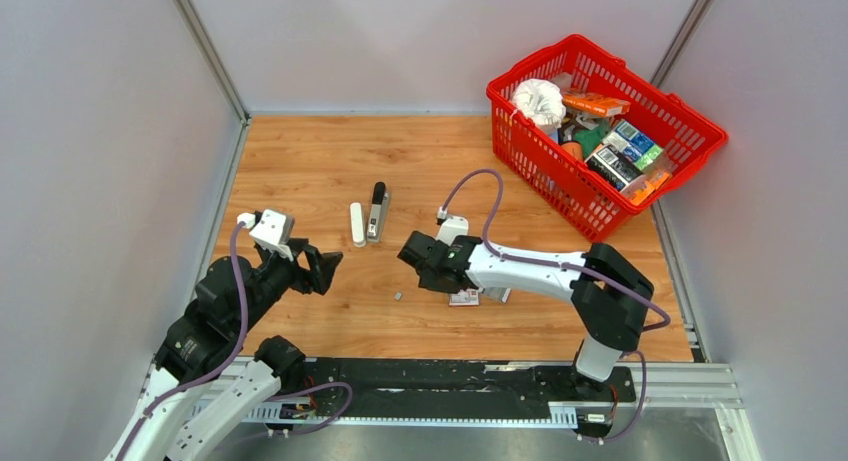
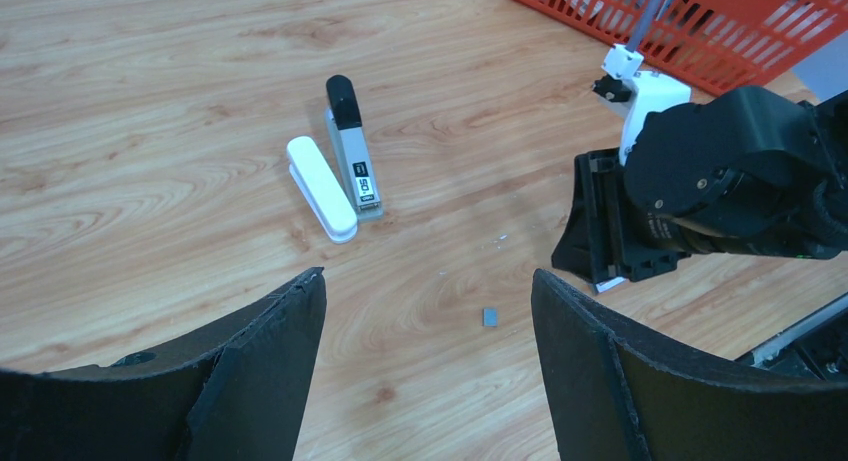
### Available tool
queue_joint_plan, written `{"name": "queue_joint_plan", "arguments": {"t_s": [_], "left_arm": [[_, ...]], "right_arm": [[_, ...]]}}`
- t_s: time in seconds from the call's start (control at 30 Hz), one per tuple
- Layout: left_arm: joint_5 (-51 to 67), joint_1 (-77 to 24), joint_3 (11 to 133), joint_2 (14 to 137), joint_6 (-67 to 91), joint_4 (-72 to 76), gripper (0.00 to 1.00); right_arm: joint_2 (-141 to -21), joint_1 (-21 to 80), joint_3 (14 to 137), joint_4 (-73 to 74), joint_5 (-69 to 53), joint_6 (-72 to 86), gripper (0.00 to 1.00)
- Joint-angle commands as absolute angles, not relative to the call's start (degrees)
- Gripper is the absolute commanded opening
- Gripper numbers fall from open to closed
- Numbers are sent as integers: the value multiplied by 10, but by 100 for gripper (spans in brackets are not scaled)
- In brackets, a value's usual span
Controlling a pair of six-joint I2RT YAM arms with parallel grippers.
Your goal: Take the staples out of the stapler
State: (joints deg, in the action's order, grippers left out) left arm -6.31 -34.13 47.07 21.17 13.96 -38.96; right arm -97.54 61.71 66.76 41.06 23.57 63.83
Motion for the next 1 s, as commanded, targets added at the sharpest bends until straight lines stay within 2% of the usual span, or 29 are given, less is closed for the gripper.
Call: {"name": "queue_joint_plan", "arguments": {"t_s": [0.0, 0.37, 0.97], "left_arm": [[-61, -343, 470, 210, 131, -388, 82], [-61, -343, 470, 209, 132, -389, 82], [-58, -343, 469, 208, 132, -388, 82]], "right_arm": [[-1002, 638, 725, 388, 243, 699, 41], [-1091, 648, 798, 399, 203, 739, 43], [-1148, 664, 837, 395, 170, 755, 44]]}}
